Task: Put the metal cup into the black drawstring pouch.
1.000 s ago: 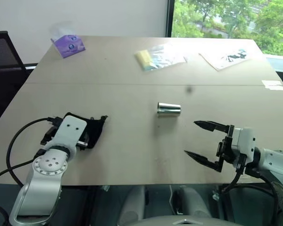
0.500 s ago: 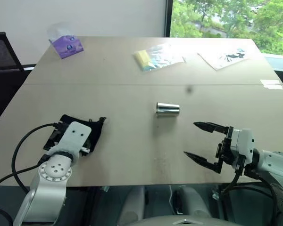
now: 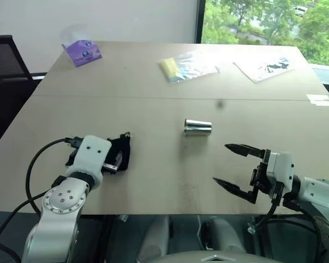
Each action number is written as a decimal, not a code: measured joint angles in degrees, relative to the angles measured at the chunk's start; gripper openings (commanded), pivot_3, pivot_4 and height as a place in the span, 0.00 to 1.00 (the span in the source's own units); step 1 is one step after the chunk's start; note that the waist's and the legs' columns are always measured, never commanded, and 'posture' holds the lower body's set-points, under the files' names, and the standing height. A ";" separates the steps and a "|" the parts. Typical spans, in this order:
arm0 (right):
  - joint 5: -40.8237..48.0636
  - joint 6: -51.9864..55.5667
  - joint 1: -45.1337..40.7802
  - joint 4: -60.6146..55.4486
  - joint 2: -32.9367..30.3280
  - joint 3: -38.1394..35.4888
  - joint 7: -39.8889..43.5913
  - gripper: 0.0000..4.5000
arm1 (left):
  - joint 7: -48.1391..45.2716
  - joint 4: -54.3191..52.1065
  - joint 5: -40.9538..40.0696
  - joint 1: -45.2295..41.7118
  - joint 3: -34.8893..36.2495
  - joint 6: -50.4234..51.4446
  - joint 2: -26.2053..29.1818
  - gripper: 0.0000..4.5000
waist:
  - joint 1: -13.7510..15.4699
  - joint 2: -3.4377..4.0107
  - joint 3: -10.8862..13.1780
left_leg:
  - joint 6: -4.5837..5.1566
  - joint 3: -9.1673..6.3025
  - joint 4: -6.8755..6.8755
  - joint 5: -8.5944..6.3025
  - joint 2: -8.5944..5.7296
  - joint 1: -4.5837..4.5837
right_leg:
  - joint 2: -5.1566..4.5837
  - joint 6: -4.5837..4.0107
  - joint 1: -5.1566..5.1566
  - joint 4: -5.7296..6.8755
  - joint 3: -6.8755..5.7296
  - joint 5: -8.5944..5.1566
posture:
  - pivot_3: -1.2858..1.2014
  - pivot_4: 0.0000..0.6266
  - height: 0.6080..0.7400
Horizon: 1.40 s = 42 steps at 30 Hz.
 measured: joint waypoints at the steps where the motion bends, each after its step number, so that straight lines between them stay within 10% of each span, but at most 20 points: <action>1: 0.02 0.00 0.21 -0.34 0.00 0.00 -0.09 1.00 | 0.19 -0.08 0.23 0.20 -1.11 0.16 0.01 0.98 | 0.01 0.00 0.00 | 0.00 0.00 0.00 0.00 0.00 0.00 | 0.00 0.00 0.00 0.00 0.00 0.00 | 0.52 0.24 1.00; 38: 0.50 1.18 0.26 -2.19 -0.97 -1.15 -1.83 1.00 | 6.66 6.28 8.75 -5.78 -8.64 7.71 2.65 0.98 | 0.02 0.00 0.00 | 0.00 -0.01 0.00 0.00 0.00 0.00 | 0.02 0.01 0.00 0.00 0.01 0.00 | 0.52 0.24 1.00; 42: 0.50 1.18 0.29 -2.19 -0.97 -1.15 -1.85 1.00 | 7.19 8.08 9.63 -6.87 -9.37 7.79 2.56 0.73 | -0.02 0.00 0.00 | 0.00 -0.01 0.00 0.00 0.00 0.01 | 0.03 0.01 0.00 0.01 0.00 0.00 | 0.52 0.24 1.00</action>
